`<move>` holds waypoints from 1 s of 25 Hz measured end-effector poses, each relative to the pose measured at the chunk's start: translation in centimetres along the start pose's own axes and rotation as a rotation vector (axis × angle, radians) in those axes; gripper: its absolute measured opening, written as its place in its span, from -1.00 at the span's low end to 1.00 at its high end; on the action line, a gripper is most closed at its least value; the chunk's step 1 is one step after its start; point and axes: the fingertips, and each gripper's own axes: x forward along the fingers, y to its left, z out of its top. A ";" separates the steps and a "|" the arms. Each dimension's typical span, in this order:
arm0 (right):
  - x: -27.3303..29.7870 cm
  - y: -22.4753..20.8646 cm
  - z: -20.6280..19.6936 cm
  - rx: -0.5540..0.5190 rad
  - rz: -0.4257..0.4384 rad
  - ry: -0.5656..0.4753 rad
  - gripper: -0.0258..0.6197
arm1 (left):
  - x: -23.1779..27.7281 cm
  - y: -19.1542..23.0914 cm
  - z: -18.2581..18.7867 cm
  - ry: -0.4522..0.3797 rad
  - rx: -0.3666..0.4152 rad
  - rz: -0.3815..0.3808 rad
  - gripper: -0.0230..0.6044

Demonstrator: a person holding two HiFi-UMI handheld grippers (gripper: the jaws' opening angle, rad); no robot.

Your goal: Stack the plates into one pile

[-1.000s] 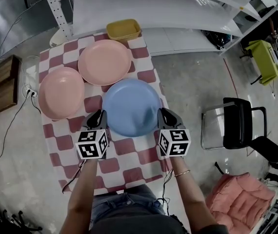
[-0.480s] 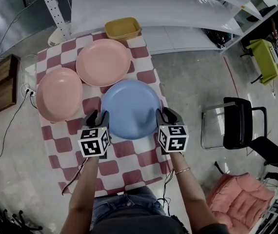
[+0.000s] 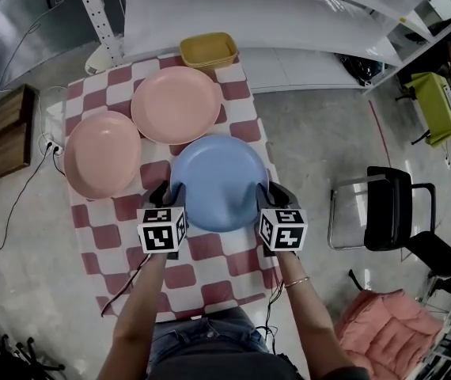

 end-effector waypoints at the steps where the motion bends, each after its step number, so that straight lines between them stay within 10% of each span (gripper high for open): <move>1: 0.0 0.0 0.0 0.001 0.001 0.000 -0.59 | 0.1 -0.1 0.0 0.002 0.006 0.001 -0.40; 25: -4.1 2.1 0.1 0.063 0.061 -0.033 -0.69 | -5.2 -0.6 -0.7 -0.042 -0.021 0.068 -0.68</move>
